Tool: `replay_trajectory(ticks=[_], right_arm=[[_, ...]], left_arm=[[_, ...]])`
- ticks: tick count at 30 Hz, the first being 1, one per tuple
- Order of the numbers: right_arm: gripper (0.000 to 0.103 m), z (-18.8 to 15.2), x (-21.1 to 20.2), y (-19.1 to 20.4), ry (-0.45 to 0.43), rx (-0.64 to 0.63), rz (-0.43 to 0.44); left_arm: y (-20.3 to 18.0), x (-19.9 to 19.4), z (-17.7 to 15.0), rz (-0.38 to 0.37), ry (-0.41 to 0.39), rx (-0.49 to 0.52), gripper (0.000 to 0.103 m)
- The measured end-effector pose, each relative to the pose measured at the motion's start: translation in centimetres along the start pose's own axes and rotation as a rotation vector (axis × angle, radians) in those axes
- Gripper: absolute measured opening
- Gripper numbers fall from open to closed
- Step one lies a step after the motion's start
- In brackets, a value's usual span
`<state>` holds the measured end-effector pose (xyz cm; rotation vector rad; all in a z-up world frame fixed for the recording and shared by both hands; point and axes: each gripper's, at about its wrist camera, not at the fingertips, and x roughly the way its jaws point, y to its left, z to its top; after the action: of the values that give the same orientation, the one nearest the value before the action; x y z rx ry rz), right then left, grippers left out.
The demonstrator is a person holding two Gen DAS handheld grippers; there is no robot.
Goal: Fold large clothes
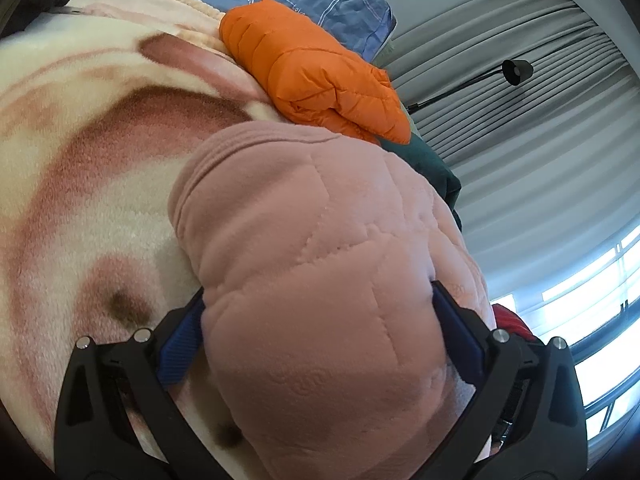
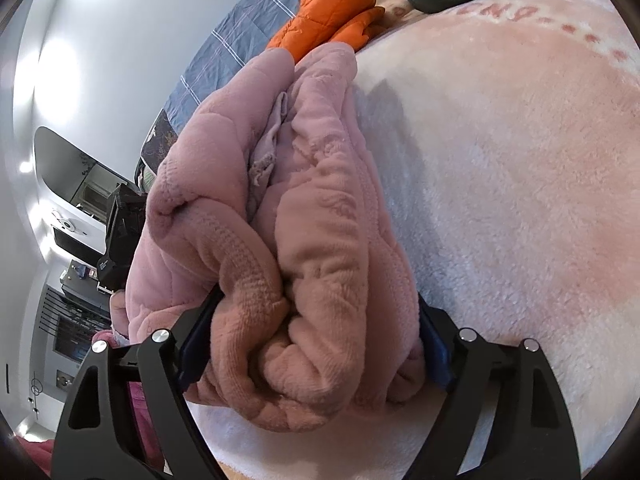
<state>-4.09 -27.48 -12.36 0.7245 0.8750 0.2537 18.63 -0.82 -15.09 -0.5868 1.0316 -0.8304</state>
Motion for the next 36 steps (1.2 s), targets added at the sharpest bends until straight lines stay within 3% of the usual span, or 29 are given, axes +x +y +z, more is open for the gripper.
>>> replay_trajectory(ticks=[16, 18, 19, 21, 24, 31, 36], right_arm=[[0.088, -0.1, 0.1, -0.8, -0.003, 0.008, 0.039], [0.083, -0.1, 0.0, -0.6, -0.01, -0.003, 0.038], [0.08, -0.2, -0.3, -0.3, -0.021, -0.017, 0.037], [0.064, -0.1, -0.9, 0.3, -0.048, -0.046, 0.045], [0.056, 0.2, -2.5, 1.7, -0.088, -0.115, 0.069], [0.056, 2.6, -5.1, 6.7, -0.166, -0.307, 0.128], [0.056, 8.9, -1.9, 10.5, -0.144, -0.403, 0.226]], left_arm=[[0.3, 0.2, 0.3, -0.021, 0.016, -0.006, 0.101], [0.1, 0.1, 0.4, -0.012, 0.011, 0.006, 0.101], [-0.3, 0.0, 0.3, -0.007, -0.003, 0.022, 0.101], [-0.9, -0.4, 0.1, -0.017, -0.049, 0.043, 0.096], [-2.3, -1.7, -0.1, -0.059, -0.126, 0.084, 0.091], [-7.4, -7.7, 1.5, -0.133, -0.275, 0.21, 0.089], [-9.8, -12.3, 6.2, -0.061, -0.364, 0.277, 0.089]])
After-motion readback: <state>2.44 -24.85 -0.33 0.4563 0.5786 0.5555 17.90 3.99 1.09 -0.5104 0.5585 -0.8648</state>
